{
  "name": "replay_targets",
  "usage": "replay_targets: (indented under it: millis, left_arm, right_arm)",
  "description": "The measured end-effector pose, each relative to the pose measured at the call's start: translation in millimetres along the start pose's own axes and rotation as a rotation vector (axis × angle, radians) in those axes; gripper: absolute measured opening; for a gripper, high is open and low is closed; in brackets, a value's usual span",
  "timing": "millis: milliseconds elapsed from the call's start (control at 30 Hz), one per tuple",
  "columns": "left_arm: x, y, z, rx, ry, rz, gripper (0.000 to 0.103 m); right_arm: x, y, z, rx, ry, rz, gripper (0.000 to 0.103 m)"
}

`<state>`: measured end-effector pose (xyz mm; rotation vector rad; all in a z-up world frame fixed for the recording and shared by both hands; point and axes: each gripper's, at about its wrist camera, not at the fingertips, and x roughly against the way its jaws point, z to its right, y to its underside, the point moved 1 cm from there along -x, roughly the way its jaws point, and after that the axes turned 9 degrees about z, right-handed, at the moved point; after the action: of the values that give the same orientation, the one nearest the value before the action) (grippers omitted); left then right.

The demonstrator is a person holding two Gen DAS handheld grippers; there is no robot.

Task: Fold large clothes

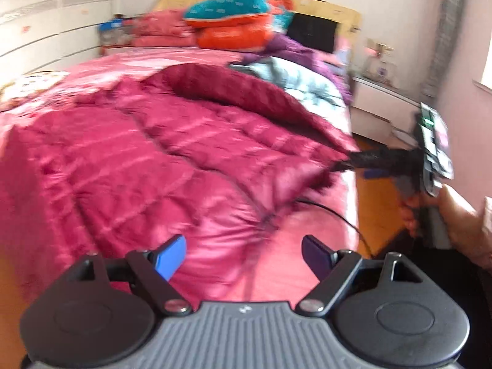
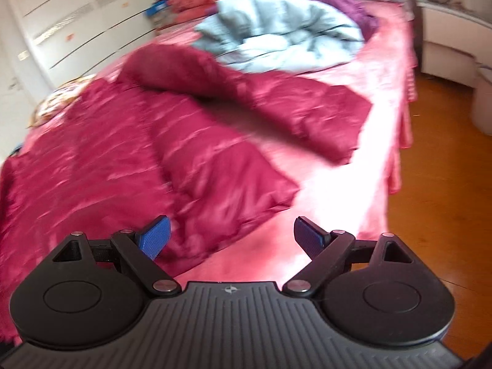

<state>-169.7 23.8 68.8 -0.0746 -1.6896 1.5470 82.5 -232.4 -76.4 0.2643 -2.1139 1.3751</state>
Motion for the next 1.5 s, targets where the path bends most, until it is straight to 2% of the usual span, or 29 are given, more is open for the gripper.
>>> replay_targets:
  millis: [133, 300, 567, 667, 767, 967, 1033, 1133, 1167, 1200, 1233, 1267, 1300, 1400, 1500]
  left_arm:
    - [-2.3, 6.0, -27.1, 0.101, -0.103, -0.041, 0.083]
    - [-15.1, 12.0, -66.7, 0.201, -0.242, -0.066, 0.083]
    - [-41.4, 18.2, -123.8, 0.348, -0.393, -0.091, 0.083]
    - [-45.0, 24.5, -148.6, 0.446, -0.457, -0.097, 0.084]
    - [-46.5, 33.5, -168.6, 0.579, -0.437, -0.111, 0.087]
    - [-44.5, 47.3, -176.3, 0.736, -0.385, -0.142, 0.089]
    - [-43.2, 50.9, -172.8, 0.767, -0.36, -0.156, 0.088]
    - [-41.8, 50.5, -166.3, 0.76, -0.352, -0.156, 0.078]
    - [-40.2, 49.7, -164.5, 0.757, -0.351, -0.153, 0.072]
    - [-38.6, 48.5, -162.5, 0.749, -0.349, -0.148, 0.065]
    - [-36.9, 47.1, -159.5, 0.735, -0.349, -0.141, 0.061]
    - [-36.0, 45.6, -157.4, 0.723, -0.349, -0.135, 0.053]
    - [-34.6, 43.6, -155.4, 0.713, -0.345, -0.128, 0.049]
    - [-31.5, 38.8, -151.4, 0.702, -0.326, -0.107, 0.023]
    - [-30.1, 34.0, -146.8, 0.684, -0.306, -0.093, 0.014]
  right_arm:
    - [3.5, -0.5, 8.8, 0.038, 0.05, 0.011, 0.103]
    - [-6.0, -0.5, 4.9, 0.038, 0.002, -0.008, 0.103]
    - [-37.6, -3.5, -6.5, -0.025, -0.078, 0.014, 0.103]
    - [-44.8, -6.9, -2.0, -0.084, -0.1, 0.02, 0.103]
    - [-47.3, -9.5, 2.6, -0.142, -0.134, 0.03, 0.103]
    - [-52.9, -10.0, 1.1, -0.182, -0.179, 0.035, 0.103]
    - [-55.5, -9.8, -3.7, -0.16, -0.187, 0.022, 0.103]
    - [-60.3, -12.5, -7.7, -0.124, -0.186, 0.014, 0.103]
    - [-61.3, -13.4, -8.3, -0.123, -0.192, 0.012, 0.091]
    - [-61.6, -13.6, -8.7, -0.123, -0.196, 0.007, 0.072]
    - [-61.9, -13.3, -10.1, -0.123, -0.196, 0.001, 0.063]
    - [-62.5, -14.0, -11.0, -0.12, -0.196, -0.004, 0.053]
    - [-62.1, -13.8, -12.6, -0.115, -0.198, -0.005, 0.049]
    - [-58.3, -12.6, -17.5, -0.093, -0.209, -0.002, 0.034]
    - [-51.6, -11.5, -28.1, -0.031, -0.194, 0.007, 0.024]
